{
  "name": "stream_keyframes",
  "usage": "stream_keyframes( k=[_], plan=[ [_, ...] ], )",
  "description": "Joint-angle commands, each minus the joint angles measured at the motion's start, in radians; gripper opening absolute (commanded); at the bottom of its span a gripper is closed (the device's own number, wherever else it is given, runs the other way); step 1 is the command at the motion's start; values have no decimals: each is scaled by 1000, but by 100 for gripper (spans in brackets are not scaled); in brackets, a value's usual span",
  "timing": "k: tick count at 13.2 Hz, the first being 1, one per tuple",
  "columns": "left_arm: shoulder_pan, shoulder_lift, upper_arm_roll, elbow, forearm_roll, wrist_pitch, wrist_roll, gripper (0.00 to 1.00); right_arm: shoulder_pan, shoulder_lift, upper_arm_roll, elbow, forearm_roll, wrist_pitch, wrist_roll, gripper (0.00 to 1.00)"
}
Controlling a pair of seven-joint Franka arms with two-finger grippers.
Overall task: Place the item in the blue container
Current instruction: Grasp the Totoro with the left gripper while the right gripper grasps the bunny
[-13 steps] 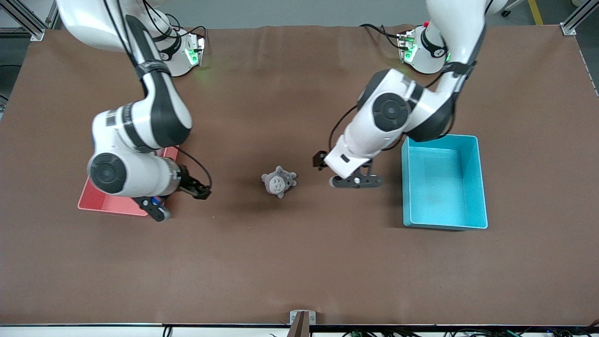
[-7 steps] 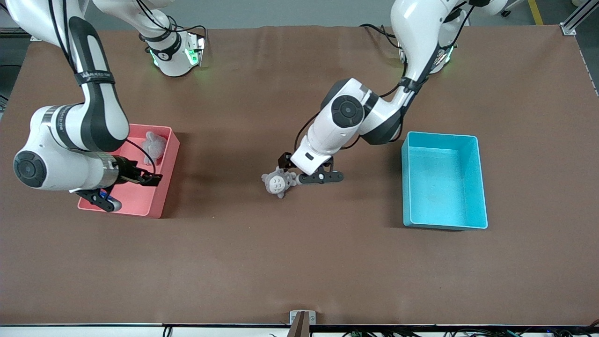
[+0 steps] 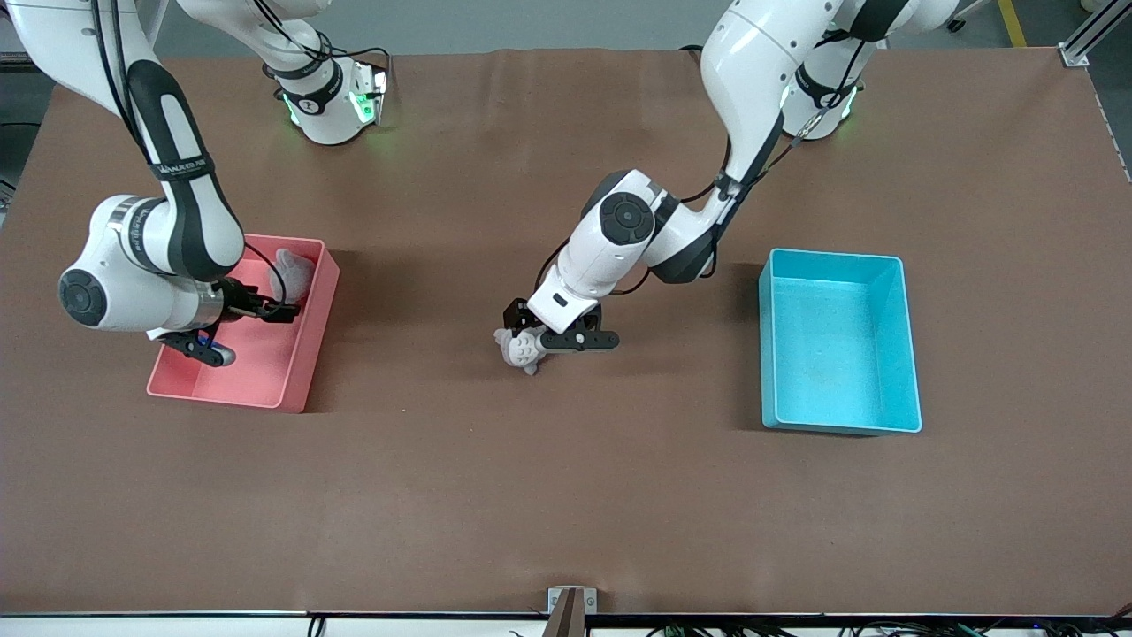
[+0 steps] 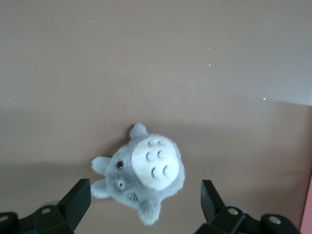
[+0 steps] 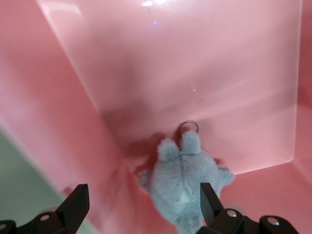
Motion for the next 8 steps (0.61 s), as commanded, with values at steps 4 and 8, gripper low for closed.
stream_keyframes(
  k=[4,8],
  plan=[
    [-50,93,9,73,-15,59,-6,98,-35,-7,22,-105,-10,75,-92,100],
    [-68,123,14,72,-6,62,2,98,-52,20,22,-105,-10,66,-109,100]
  ],
)
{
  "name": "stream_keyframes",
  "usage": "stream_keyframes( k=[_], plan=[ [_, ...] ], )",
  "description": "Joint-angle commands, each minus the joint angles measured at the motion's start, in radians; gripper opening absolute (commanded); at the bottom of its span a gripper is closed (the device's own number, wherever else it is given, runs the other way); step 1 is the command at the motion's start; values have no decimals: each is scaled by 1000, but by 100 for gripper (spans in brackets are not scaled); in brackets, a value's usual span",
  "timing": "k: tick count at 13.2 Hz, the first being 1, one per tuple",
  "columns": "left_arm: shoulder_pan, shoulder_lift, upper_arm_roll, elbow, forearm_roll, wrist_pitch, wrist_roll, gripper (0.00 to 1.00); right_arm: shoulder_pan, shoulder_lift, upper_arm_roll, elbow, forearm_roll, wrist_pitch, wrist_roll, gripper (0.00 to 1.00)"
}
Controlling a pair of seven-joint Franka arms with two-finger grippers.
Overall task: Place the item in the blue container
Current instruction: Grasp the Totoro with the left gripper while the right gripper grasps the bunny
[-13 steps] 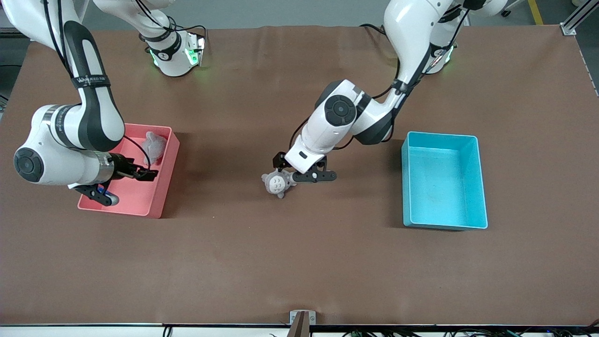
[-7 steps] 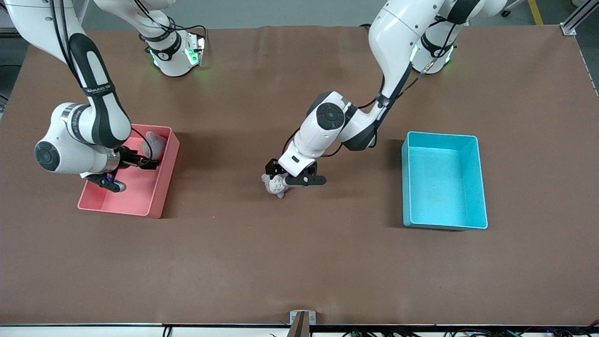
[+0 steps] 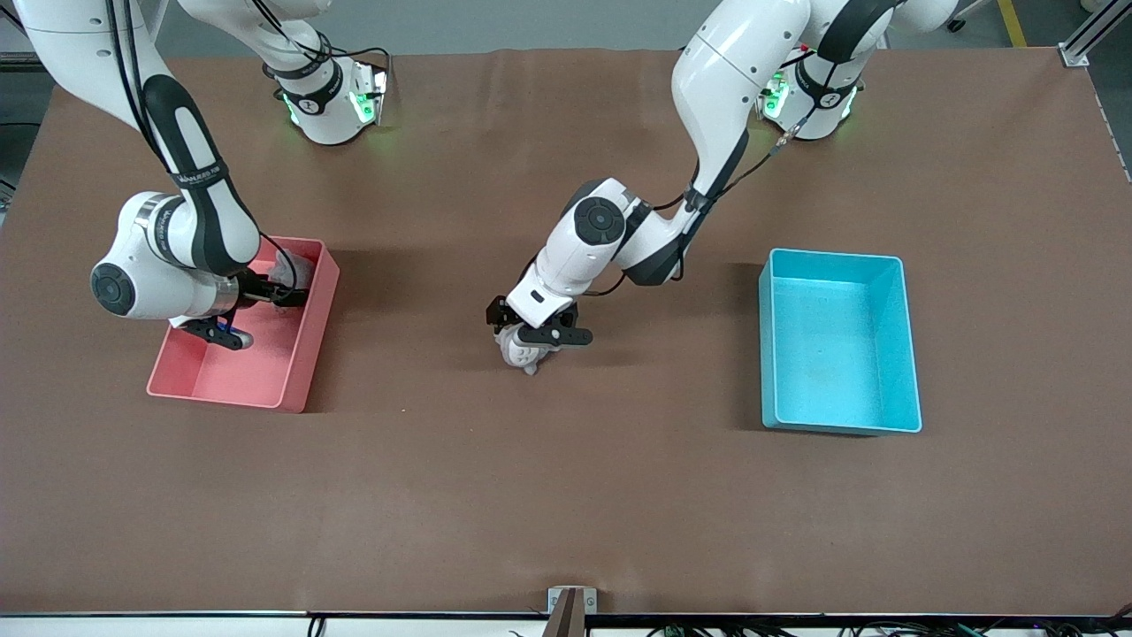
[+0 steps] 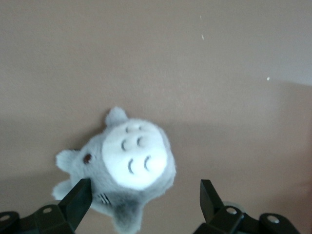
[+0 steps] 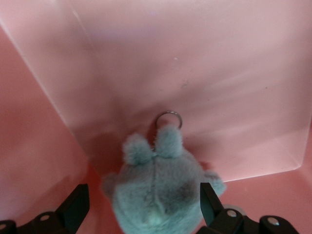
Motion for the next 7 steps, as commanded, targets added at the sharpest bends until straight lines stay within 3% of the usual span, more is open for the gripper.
stream_keyframes(
  k=[1,6,7],
  plan=[
    [-7,48,18,29,-6,11,10,97,-24,1,16,-14,-9,-1,-17,100],
    [1,73,21,29,-1,58,28,83,-50,34,18,-9,-8,-76,-16,100],
    [2,76,21,29,-1,58,42,75,-48,36,18,-9,-6,-78,-16,100]
  ],
)
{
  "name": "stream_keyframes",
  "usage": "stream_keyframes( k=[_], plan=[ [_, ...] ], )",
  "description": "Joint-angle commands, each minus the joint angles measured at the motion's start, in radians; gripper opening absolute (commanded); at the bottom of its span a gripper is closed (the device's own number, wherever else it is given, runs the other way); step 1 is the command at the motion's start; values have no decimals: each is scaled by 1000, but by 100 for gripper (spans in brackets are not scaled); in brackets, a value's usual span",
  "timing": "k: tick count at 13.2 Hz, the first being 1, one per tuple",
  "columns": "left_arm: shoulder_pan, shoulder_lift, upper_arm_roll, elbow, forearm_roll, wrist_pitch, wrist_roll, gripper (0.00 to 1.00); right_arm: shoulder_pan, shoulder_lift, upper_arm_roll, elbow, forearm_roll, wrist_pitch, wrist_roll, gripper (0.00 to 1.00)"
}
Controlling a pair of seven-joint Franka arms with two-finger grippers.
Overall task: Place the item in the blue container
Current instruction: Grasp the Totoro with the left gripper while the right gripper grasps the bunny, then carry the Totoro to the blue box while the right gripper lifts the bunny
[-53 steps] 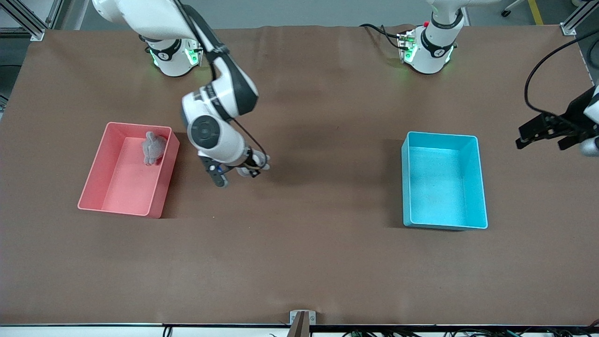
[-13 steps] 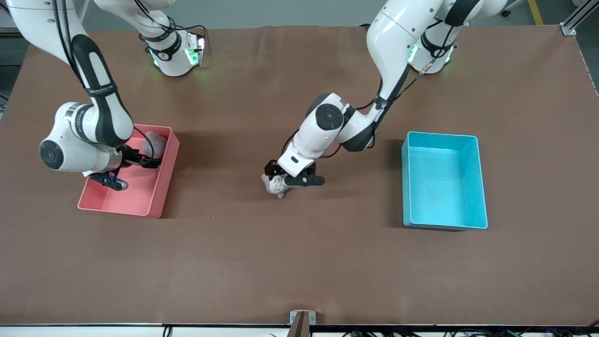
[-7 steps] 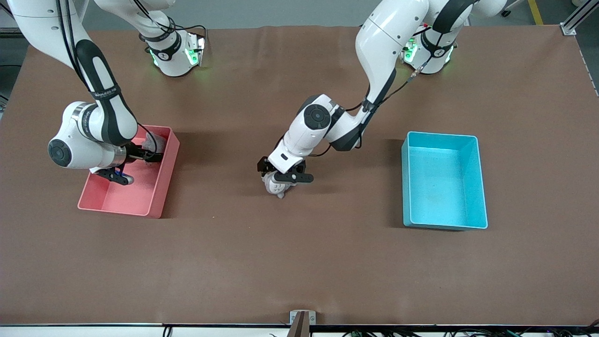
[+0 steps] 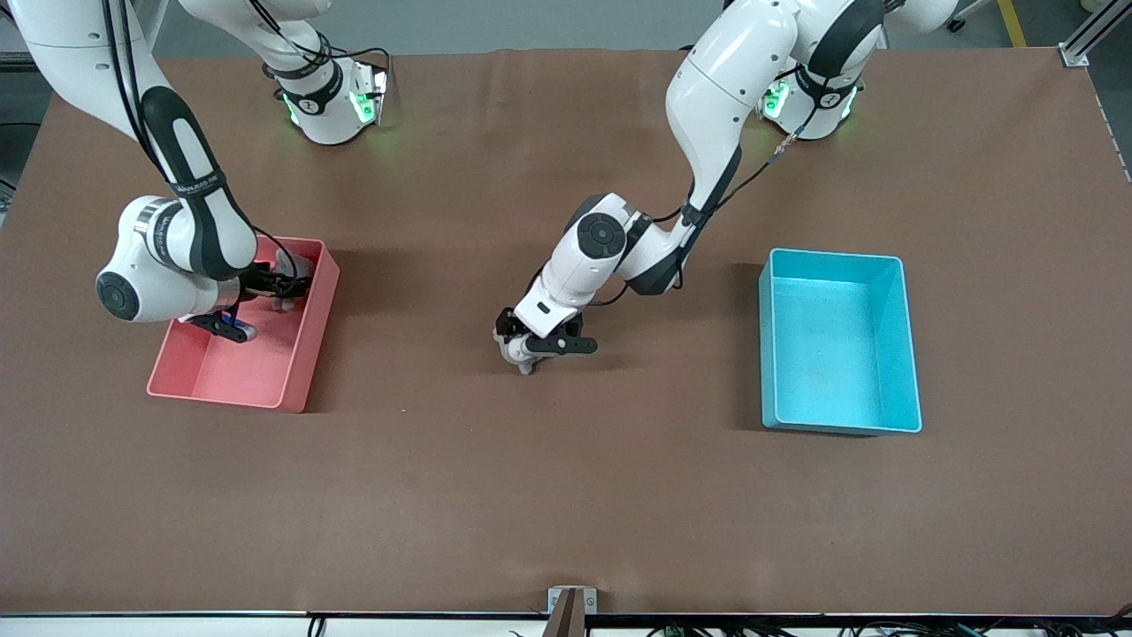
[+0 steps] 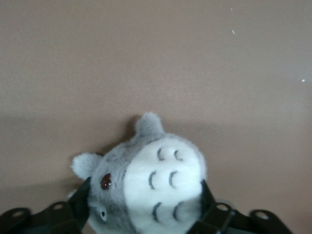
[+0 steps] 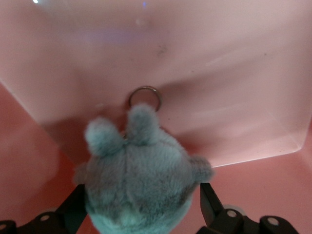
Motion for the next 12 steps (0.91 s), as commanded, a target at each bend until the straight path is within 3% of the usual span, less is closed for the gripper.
stream_keyframes(
  k=[1,3,5,8,10,12],
  plan=[
    [0,18,6,18,-1,2,29,66,-23,7,18,-5,-8,-3,-9,100],
    [0,15,6,18,2,2,29,43,-26,15,18,-1,-6,0,-9,91],
    [0,4,6,18,0,2,26,25,-26,13,18,3,-6,0,-9,70],
    [1,-33,28,11,9,-29,26,23,-26,13,19,22,-6,-6,-9,28],
    [21,-97,31,12,34,-151,29,23,-24,13,19,56,-5,-34,-4,7],
    [68,-187,28,11,102,-298,47,23,-26,12,18,125,-2,-102,2,4]
  ],
)
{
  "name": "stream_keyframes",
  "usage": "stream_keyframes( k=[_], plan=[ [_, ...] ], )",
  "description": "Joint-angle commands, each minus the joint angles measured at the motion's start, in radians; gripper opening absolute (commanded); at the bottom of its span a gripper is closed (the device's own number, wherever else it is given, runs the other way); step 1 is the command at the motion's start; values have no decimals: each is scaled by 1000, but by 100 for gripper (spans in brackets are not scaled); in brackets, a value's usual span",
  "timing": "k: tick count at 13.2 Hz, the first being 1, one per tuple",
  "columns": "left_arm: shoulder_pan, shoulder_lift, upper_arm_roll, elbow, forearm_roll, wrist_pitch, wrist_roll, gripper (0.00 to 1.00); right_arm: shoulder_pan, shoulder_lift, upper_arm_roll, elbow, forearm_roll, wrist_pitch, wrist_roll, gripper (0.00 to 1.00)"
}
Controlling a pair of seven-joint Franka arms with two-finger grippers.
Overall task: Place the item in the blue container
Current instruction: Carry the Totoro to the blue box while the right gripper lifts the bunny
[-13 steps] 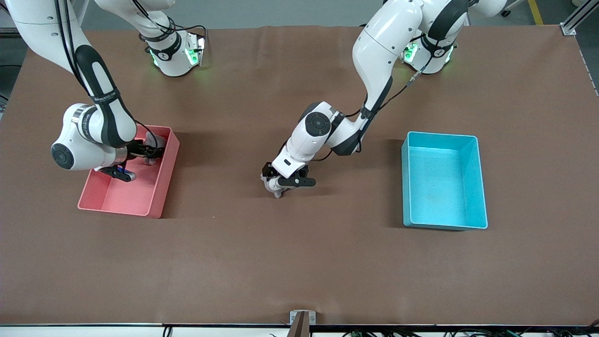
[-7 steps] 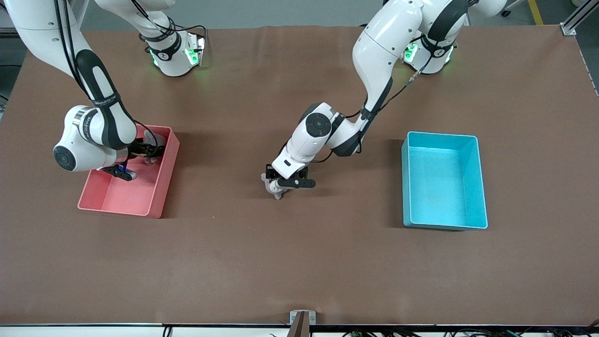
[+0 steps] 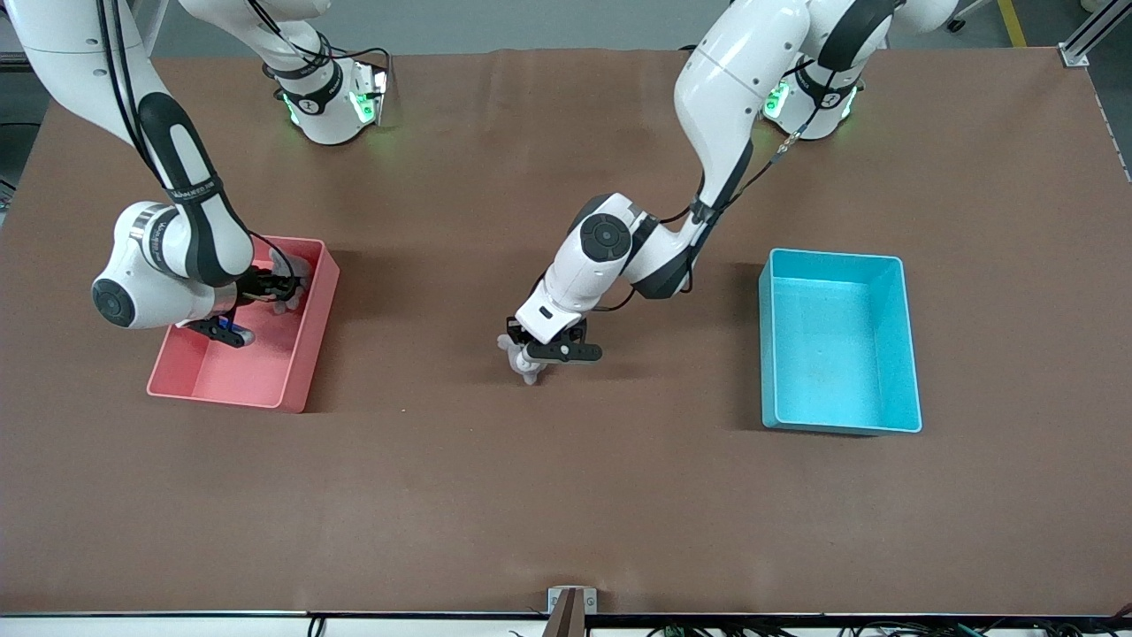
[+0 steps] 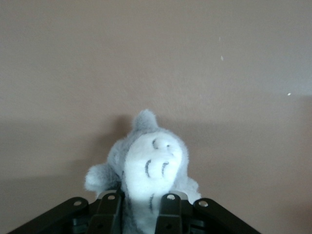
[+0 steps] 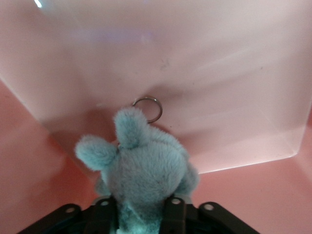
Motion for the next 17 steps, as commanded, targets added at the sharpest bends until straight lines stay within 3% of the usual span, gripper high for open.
stream_keyframes(
  k=[1,3,6,9,12,17],
  plan=[
    [67,-162,0,-27,80,-242,40,23,-24,-2,16,113,-2,-116,7,4],
    [122,-256,0,-31,85,-414,114,23,-19,8,16,243,-3,-258,16,4],
    [255,-374,-3,-40,85,-691,321,24,42,30,18,456,-8,-444,183,4],
    [377,-483,-2,-144,88,-754,512,24,172,44,24,547,50,-506,498,5],
    [447,-513,-6,-218,207,-753,633,23,281,48,22,547,234,-420,742,5],
    [527,-525,-9,-315,293,-699,704,22,590,169,24,569,244,-71,1246,5]
  ],
)
